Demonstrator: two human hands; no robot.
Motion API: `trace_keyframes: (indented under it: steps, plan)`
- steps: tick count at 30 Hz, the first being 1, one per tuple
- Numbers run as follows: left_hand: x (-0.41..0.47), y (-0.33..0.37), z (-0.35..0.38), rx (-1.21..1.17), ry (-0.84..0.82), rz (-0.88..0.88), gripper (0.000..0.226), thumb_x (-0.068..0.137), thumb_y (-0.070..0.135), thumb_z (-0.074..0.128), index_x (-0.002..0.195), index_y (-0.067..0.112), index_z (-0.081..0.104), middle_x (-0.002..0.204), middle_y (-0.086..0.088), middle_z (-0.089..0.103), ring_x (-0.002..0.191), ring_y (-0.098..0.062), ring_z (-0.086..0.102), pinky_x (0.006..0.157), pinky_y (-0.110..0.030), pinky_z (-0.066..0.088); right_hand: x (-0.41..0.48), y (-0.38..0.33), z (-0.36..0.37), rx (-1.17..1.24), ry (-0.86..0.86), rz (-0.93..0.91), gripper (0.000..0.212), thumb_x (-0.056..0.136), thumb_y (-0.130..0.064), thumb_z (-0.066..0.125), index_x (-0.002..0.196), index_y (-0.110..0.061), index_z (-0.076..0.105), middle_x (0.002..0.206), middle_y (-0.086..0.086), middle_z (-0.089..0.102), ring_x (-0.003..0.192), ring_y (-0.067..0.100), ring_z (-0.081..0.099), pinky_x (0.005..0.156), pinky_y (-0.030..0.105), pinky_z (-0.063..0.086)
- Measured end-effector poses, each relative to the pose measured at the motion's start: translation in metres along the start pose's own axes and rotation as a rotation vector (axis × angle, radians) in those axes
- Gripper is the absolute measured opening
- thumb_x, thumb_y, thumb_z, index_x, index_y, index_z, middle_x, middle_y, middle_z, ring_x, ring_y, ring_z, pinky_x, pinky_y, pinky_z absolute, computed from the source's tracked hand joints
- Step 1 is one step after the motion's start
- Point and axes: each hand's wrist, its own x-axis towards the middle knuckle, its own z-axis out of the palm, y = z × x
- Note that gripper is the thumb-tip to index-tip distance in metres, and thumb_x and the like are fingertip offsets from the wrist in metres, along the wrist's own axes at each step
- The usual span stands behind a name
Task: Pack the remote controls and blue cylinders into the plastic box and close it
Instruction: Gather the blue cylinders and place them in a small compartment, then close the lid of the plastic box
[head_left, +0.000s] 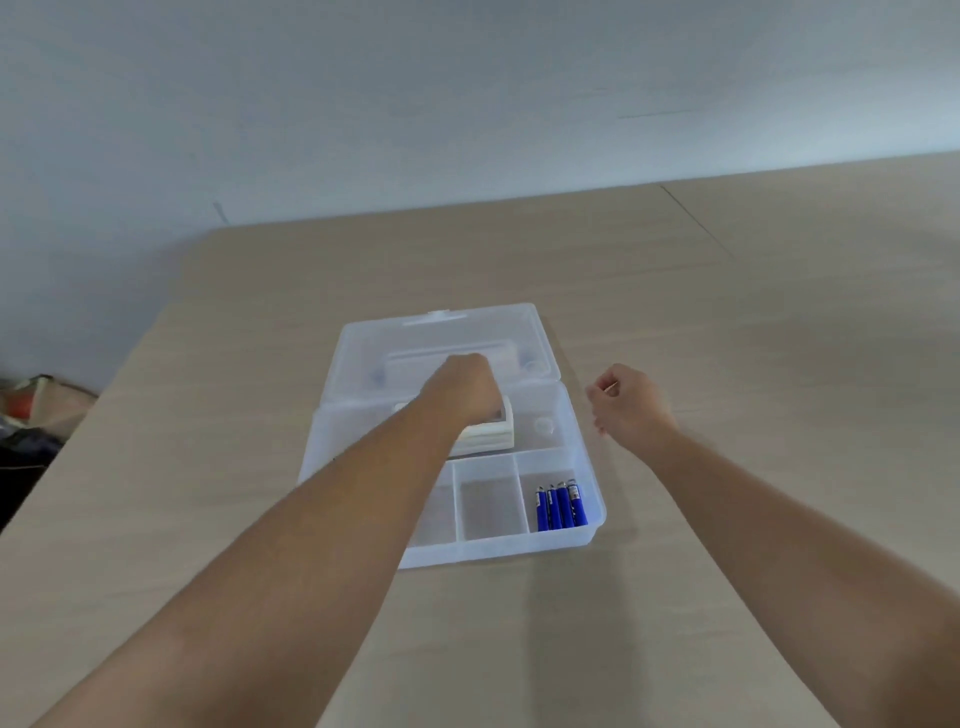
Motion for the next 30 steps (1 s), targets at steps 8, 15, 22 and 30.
trace_keyframes:
  steps: [8,15,22,30]
  plan:
    - [0.062,-0.108,-0.053,-0.331,0.331,-0.222,0.042,0.09,0.022,0.049,0.127,0.002,0.051,0.131,-0.017,0.053,0.118,-0.034,0.054,0.094,-0.034,0.045,0.07,-0.04,0.033,0.071,0.069,0.048,0.017,0.085,-0.014,0.051,0.095,-0.007,0.064,0.085,0.006,0.061,0.08,0.023,0.054,0.067,0.027,0.041]
    - [0.106,-0.156,-0.027,-0.622,0.176,-0.449,0.068,0.093,0.039,0.047,0.145,-0.003,0.032,0.147,-0.021,0.041,0.133,-0.036,0.043,0.106,-0.037,0.037,0.114,-0.024,0.065,0.025,0.01,0.13,0.022,0.088,-0.02,0.052,0.1,-0.004,0.063,0.085,0.008,0.054,0.09,0.032,0.058,0.079,0.037,0.047]
    - [0.132,-0.174,-0.025,-1.022,0.157,-0.566,0.066,0.087,0.048,0.054,0.136,0.004,0.048,0.131,-0.016,0.059,0.099,-0.035,0.064,0.089,-0.038,0.047,0.142,-0.023,0.083,0.306,-0.043,0.323,0.025,0.085,-0.024,0.054,0.067,-0.007,0.059,0.073,0.012,0.056,0.066,0.027,0.051,0.063,0.031,0.037]
    - [0.125,-0.17,-0.07,-1.259,0.358,-0.392,0.077,0.067,0.058,0.068,0.128,0.012,0.056,0.128,-0.012,0.062,0.107,-0.03,0.061,0.101,-0.05,0.046,0.15,-0.071,0.061,0.577,0.032,0.226,0.023,0.088,-0.027,0.055,0.068,-0.017,0.053,0.061,-0.001,0.056,0.055,0.014,0.053,0.067,0.031,0.046]
